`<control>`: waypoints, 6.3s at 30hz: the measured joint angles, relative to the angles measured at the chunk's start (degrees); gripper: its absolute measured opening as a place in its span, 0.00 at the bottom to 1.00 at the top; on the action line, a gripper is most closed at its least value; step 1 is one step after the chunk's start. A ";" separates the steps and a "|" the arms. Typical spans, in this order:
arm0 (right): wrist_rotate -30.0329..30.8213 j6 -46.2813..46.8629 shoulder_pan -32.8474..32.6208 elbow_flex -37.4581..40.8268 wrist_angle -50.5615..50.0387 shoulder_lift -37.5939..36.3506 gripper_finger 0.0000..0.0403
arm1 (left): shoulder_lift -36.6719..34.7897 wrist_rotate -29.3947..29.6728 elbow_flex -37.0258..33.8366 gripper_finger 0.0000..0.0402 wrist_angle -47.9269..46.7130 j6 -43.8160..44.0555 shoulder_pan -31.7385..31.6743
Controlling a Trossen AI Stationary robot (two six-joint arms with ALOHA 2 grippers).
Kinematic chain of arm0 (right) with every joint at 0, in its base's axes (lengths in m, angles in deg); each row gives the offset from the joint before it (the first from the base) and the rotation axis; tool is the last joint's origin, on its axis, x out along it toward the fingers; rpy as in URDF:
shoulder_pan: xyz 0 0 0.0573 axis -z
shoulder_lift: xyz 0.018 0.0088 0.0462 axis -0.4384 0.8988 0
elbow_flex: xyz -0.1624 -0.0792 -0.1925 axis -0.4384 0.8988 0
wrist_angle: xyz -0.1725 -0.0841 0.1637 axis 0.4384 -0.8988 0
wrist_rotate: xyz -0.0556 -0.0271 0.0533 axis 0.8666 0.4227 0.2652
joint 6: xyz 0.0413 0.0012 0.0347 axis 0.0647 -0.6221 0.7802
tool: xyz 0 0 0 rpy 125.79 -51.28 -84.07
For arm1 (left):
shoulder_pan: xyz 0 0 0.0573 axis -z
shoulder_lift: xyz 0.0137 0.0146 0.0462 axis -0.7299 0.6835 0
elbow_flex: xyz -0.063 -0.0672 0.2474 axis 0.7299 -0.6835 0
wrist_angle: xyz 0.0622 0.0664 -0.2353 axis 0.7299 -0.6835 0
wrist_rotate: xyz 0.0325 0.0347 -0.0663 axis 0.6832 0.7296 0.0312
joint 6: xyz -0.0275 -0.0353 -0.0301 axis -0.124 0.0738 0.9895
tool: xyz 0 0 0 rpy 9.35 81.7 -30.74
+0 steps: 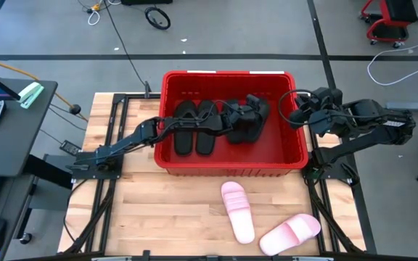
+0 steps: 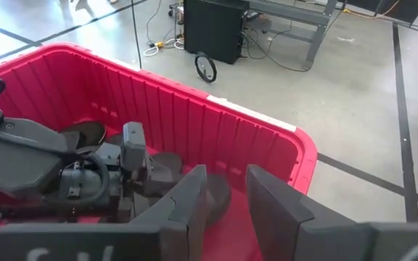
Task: Pick and place slides into bin
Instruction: Put the black slide into the red bin
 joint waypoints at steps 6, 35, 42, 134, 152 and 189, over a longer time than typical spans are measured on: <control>-2.23 0.02 -0.02 0.00 -0.02 0.00 0.26 | 0.09 0.17 -0.02 0.53 -0.39 0.91 -1.63; -6.05 -19.62 0.00 0.02 3.71 -0.15 0.26 | 0.00 -9.47 0.39 0.50 -1.05 -3.53 -2.38; -12.01 -27.88 0.02 0.02 -1.78 -0.44 0.26 | -0.04 -10.16 0.46 0.52 0.76 -3.56 -1.85; -40.67 -47.66 37.76 8.65 20.81 41.07 0.46 | -44.68 -29.36 7.13 0.37 -60.05 -112.61 -6.37; -27.16 -43.11 37.53 18.29 29.64 42.40 0.52 | -44.63 -29.36 7.13 0.37 -60.03 -112.65 -6.30; -26.48 -77.13 34.66 20.26 46.76 38.44 0.03 | -44.63 -29.36 7.10 0.37 -60.05 -108.62 -6.21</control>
